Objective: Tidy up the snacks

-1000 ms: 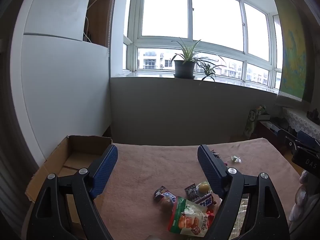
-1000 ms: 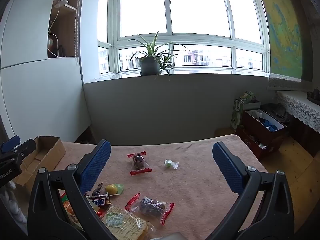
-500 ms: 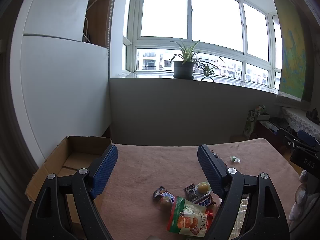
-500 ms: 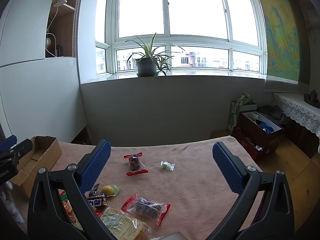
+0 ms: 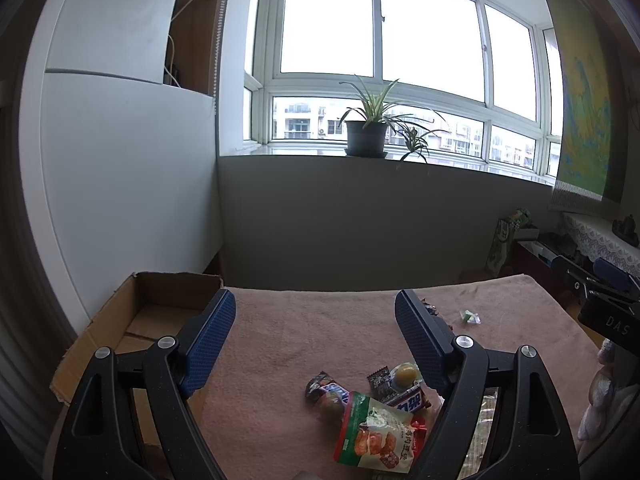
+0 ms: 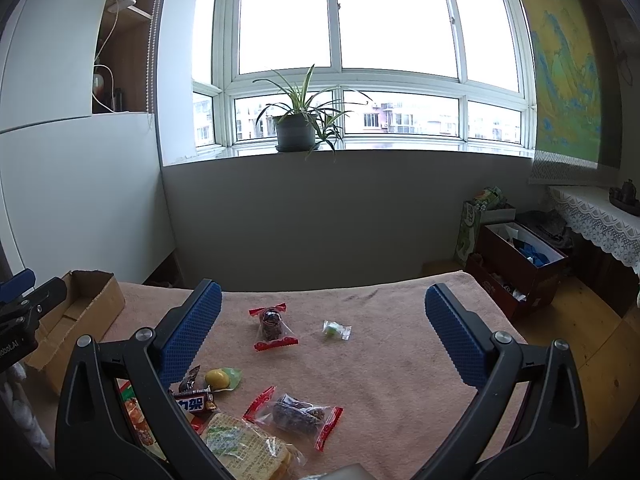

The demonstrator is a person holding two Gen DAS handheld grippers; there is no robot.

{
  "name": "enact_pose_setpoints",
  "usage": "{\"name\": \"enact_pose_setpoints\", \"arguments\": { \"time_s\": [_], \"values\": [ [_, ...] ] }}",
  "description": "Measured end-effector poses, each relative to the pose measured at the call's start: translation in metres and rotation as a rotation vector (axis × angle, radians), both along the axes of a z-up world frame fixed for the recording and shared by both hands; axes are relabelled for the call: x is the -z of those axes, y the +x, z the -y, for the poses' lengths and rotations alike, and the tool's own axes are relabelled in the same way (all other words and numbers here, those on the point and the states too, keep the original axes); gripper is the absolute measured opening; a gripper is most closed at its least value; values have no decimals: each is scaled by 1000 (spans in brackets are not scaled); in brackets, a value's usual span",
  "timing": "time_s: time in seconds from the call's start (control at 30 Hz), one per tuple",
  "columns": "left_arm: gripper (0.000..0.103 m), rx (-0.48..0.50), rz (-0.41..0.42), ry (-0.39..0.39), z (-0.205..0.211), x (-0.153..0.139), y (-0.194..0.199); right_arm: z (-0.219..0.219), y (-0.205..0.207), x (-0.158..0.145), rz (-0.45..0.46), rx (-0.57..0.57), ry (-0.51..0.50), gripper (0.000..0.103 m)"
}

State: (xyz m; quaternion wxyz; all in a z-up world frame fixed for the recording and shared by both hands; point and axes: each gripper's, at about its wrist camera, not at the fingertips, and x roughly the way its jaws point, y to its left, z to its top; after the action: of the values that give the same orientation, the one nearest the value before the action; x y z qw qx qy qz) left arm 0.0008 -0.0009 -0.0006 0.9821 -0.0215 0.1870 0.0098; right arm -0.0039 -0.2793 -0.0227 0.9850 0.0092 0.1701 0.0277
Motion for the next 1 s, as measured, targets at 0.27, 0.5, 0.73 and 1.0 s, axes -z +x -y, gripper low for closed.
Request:
{"name": "enact_pose_setpoints", "arguments": {
  "time_s": [0.27,0.5,0.73,1.0],
  "values": [
    [82,3,-1,4,1,1,0,-2,0,1,-4,-1,-1,103],
    [82,1,-1,3,0,2,-1,-2,1,2,-12,-5,-5,103],
    [82,6,-3,10,1,3,-1,-2,1,3,-16,-9,-7,103],
    [82,3,-10,15,-1,6,-2,1,0,8,-32,-14,-19,103]
  ]
}}
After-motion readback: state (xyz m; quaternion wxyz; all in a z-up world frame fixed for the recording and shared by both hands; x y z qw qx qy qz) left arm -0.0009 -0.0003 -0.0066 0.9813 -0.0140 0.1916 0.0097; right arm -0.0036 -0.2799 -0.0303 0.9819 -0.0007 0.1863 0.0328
